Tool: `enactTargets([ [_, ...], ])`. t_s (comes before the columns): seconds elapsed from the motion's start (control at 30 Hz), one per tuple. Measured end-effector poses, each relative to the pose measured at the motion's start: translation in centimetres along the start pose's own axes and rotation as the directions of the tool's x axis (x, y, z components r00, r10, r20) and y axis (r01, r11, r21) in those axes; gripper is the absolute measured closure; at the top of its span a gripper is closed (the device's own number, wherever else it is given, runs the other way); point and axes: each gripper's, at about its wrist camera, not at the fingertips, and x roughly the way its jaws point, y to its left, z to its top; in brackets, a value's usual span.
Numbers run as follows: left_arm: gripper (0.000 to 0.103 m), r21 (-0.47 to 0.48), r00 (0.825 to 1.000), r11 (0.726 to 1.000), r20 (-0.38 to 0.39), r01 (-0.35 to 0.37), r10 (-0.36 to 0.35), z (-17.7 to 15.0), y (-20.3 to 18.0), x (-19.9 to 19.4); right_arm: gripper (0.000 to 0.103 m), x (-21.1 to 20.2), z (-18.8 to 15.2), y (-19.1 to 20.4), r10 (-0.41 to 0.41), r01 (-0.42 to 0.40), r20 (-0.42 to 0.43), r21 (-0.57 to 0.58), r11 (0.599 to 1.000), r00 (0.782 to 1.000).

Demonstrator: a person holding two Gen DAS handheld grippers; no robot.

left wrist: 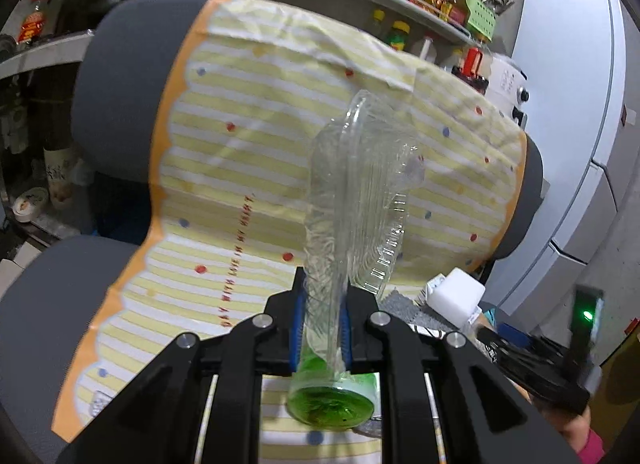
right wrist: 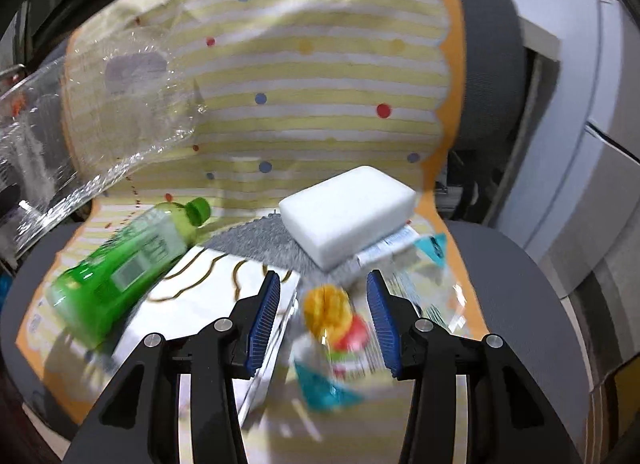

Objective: Collect trash
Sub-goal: 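Grasp the clear plastic container with the left tool while the right tool grasps the white sponge, then carry the container and sponge to the bin and release both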

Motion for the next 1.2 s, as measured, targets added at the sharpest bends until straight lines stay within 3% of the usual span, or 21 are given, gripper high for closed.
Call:
enactTargets([
  [0.2, 0.090, -0.006, 1.000, 1.000, -0.024, 0.012, -0.013, -0.7, 0.0, 1.5, 0.057, 3.2, 1.5, 0.0, -0.018, 0.018, -0.028, -0.005, 1.000, 0.999],
  [0.23, 0.090, -0.007, 1.000, 1.000, -0.027, 0.012, -0.012, -0.7, 0.0, 1.5, 0.071, 3.7, 1.6, 0.3, -0.032, 0.032, -0.038, -0.012, 0.999, 0.999],
  [0.33, 0.090, -0.009, 0.999, 1.000, -0.034, 0.019, -0.019, -0.9, -0.1, 1.3, 0.079, 3.1, 1.6, 0.5, -0.028, 0.028, -0.015, -0.010, 1.000, 0.999],
  [0.63, 0.090, 0.060, 0.993, 0.992, -0.020, 0.115, -0.114, -1.8, -3.4, -2.6, 0.080, -10.9, -0.4, -1.6, 0.047, -0.054, 0.179, 0.032, 0.998, 0.983],
  [0.8, 0.090, 0.114, 0.983, 0.977, -0.043, 0.182, -0.178, -3.8, -6.8, -4.7, 0.079, -17.3, -4.2, -3.3, 0.005, -0.014, 0.200, 0.043, 0.999, 0.980],
  [1.03, 0.090, 0.183, 0.968, 0.951, -0.084, 0.249, -0.237, -7.0, -10.5, -7.5, 0.079, -22.3, -8.7, -5.5, -0.055, 0.035, 0.201, 0.102, 0.994, 0.978],
  [1.2, 0.090, 0.263, 0.940, 0.906, -0.166, 0.332, -0.296, -9.9, -13.9, -8.7, 0.078, -26.3, -11.9, -7.9, -0.121, 0.081, 0.223, 0.180, 0.980, 0.967],
])
